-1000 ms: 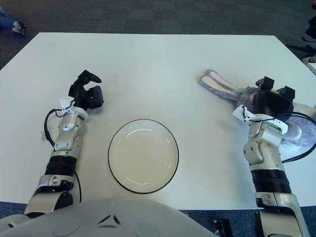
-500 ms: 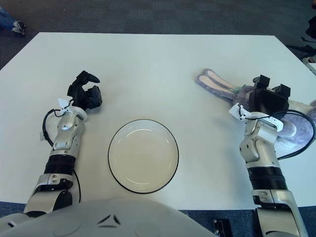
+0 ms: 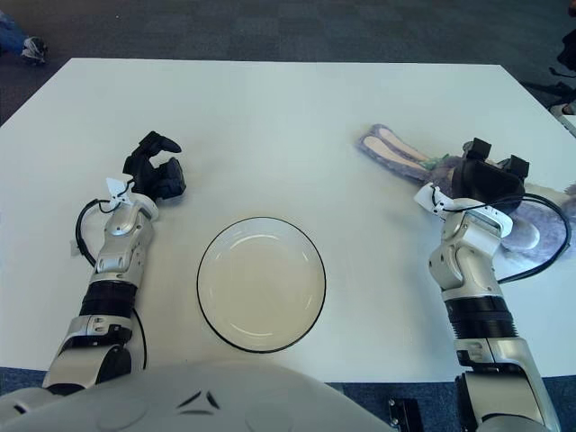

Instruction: Put the doll into the plate.

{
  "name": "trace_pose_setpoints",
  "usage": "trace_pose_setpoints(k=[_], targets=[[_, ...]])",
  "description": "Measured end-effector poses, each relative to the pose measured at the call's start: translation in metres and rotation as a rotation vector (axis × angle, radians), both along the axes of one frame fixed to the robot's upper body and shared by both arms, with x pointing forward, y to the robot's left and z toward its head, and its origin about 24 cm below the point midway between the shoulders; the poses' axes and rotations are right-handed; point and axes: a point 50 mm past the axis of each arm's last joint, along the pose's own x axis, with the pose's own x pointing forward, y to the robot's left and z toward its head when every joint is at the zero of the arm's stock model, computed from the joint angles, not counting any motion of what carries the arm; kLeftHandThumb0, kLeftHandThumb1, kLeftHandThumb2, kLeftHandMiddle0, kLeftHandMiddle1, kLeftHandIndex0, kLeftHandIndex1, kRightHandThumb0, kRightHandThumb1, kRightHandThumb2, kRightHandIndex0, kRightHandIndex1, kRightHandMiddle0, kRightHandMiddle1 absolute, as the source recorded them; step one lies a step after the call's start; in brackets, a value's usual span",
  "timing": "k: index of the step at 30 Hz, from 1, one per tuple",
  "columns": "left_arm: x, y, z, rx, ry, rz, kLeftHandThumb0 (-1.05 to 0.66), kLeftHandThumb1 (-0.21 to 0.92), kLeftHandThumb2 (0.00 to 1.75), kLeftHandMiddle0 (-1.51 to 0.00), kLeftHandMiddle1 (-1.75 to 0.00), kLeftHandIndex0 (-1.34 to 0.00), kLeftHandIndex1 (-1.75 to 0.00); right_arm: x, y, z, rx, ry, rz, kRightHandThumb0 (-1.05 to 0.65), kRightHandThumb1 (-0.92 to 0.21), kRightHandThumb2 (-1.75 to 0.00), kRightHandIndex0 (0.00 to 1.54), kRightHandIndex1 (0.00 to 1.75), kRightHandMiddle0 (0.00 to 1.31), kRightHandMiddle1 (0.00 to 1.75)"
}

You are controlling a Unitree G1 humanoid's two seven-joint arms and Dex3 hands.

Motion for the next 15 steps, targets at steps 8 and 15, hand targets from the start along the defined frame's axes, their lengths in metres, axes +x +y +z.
trace_pose_setpoints(k=[8, 15], targets=[[0.0000, 0.0007, 0.0000, -0.004, 0.005, 0.012, -0.51, 0.24, 1.41, -1.28, -1.75, -0.68, -1.75, 0.0004, -0.0010, 0.0028, -0.023, 0.082, -0.043, -0.61, -0.38, -0.88, 0.00, 0.34, 0.00, 0.17], [0.0001, 0.0000, 0.0003, -0.009, 0.011, 0.017, -0.51, 0.24, 1.41, -1.28, -1.75, -0.68, -1.75, 0.0011, -0.0003, 0.0056, -0.028, 0.127, -0.050, -0.57, -0.32, -0.89, 0.01, 0.79, 0.00, 0.36]])
